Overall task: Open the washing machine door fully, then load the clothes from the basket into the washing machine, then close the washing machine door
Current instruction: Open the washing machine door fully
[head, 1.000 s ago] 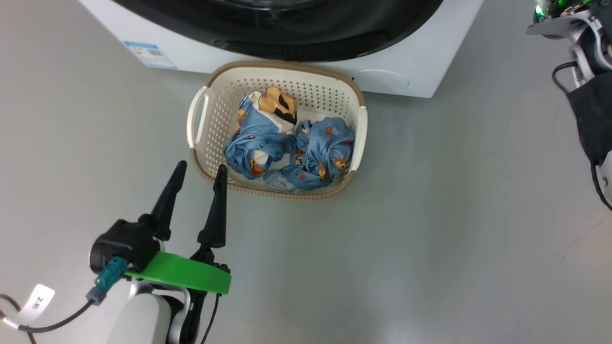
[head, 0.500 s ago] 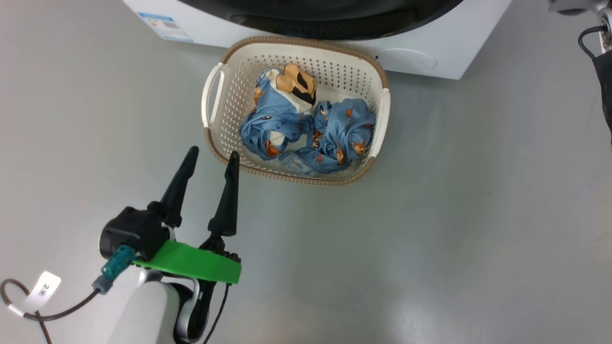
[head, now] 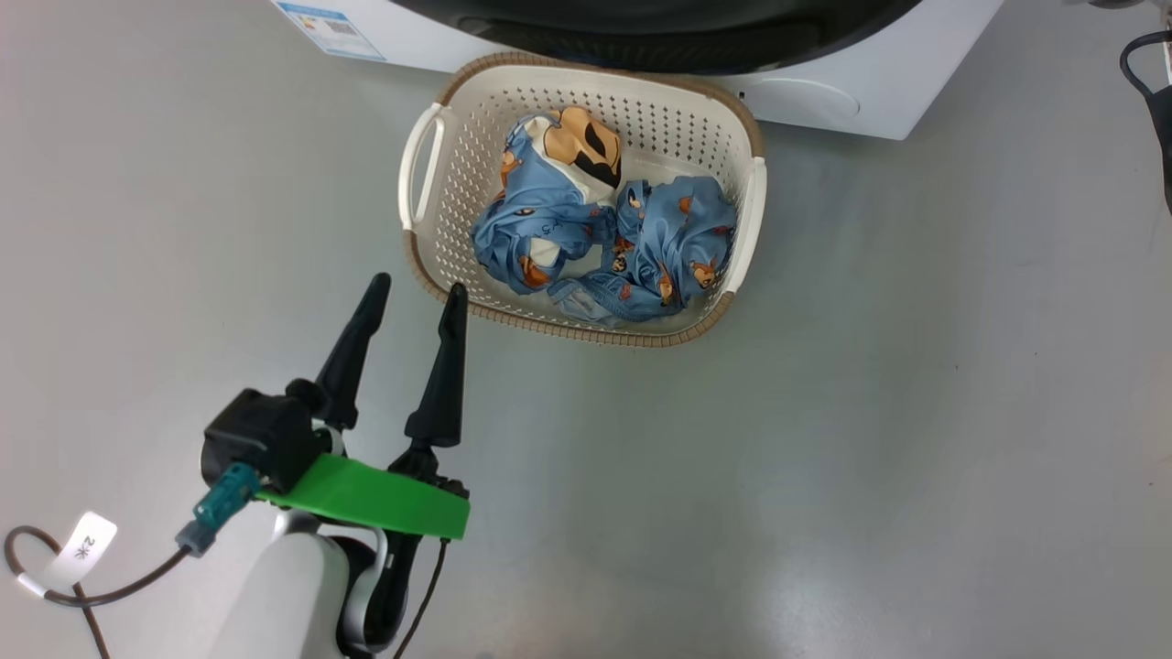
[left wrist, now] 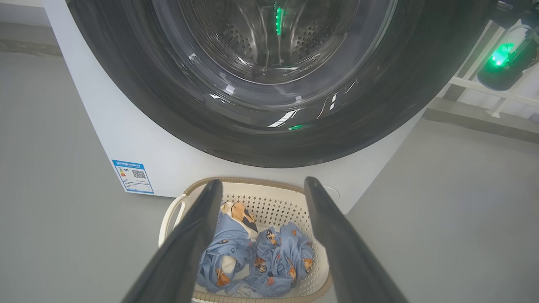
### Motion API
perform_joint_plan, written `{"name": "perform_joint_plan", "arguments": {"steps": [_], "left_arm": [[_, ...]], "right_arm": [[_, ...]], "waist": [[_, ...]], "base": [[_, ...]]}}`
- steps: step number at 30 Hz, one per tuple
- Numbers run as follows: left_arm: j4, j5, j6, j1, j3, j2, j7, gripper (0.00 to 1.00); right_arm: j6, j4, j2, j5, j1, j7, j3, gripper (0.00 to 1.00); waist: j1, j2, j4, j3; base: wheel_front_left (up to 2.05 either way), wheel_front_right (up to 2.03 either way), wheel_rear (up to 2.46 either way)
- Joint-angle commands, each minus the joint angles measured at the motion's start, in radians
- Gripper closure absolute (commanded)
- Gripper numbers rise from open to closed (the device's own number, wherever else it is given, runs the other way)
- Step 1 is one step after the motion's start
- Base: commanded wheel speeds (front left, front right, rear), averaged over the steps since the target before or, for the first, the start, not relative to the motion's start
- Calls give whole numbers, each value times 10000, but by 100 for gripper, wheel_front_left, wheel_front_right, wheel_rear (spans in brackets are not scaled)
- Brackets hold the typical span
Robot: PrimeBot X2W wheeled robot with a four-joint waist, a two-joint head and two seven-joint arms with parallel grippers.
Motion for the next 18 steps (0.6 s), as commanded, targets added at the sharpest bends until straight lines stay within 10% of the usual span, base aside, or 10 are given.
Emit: {"name": "perform_joint_plan", "arguments": {"steps": [1, 18], "left_arm": [[-270, -82, -27, -129, 309, 192, -63, 0], [-111, 39, -27, 217, 500, 191, -63, 0]], "right_arm": [[16, -337, 413, -149, 82, 230, 240, 100], [16, -842, 820, -191, 1220, 981, 764, 100]], "waist": [[0, 0, 5, -23], [0, 0, -300, -786]], "base": [[0, 0, 0], [0, 0, 0]]}}
